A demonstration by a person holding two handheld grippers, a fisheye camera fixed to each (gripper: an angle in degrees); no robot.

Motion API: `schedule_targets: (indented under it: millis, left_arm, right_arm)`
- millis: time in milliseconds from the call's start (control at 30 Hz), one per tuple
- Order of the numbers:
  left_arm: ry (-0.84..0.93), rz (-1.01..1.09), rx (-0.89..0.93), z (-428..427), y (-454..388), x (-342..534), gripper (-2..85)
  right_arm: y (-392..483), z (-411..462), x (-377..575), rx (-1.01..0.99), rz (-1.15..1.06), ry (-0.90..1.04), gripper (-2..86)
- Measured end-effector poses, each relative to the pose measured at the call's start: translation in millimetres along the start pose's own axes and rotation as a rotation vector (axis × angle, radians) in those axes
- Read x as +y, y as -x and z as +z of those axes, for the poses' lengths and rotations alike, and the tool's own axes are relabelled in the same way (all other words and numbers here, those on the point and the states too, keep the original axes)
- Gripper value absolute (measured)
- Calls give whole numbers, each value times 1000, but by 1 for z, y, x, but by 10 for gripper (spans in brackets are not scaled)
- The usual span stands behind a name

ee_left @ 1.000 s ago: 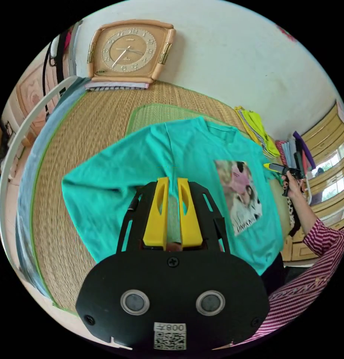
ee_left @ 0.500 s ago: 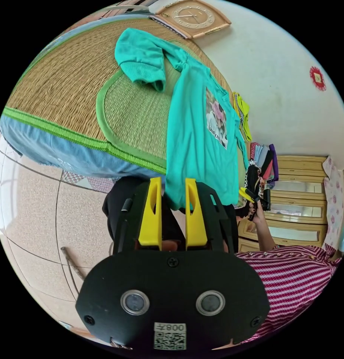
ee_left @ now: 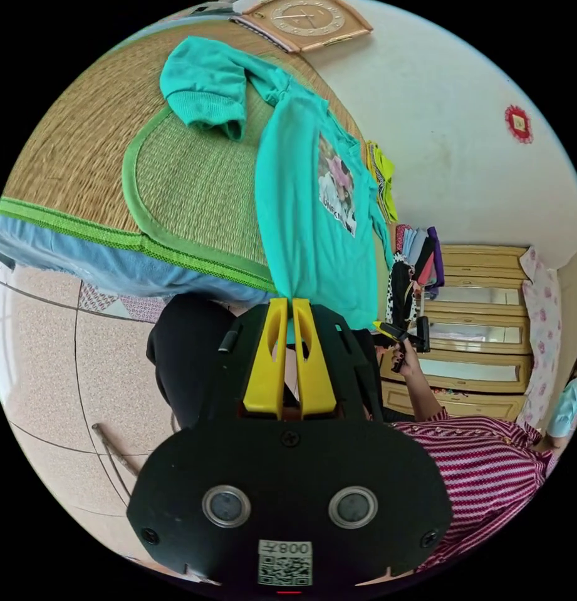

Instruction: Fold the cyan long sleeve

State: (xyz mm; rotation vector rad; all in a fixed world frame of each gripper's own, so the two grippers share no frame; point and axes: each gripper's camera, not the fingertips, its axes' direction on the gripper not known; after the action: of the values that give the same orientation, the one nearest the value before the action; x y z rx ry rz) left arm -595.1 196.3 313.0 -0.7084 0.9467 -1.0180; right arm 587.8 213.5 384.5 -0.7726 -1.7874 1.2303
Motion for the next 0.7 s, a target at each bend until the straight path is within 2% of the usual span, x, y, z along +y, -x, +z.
schedule_targets:
  millis: [233, 367, 567, 700]
  left_arm:
    - [20, -41, -69, 25, 32, 0, 19]
    - [-36, -88, -73, 46, 50, -1, 33]
    - [-149, -24, -177, 65, 47, -21, 39]
    - [-134, 36, -181, 104, 44, -53, 36]
  right_arm:
    - [-21, -4, 24, -83, 25, 42, 9]
    - [-31, -7, 25, -134, 55, 30, 7]
    - [-49, -46, 19, -116, 103, -64, 2]
    - [-35, -64, -18, -127, 59, -135, 1]
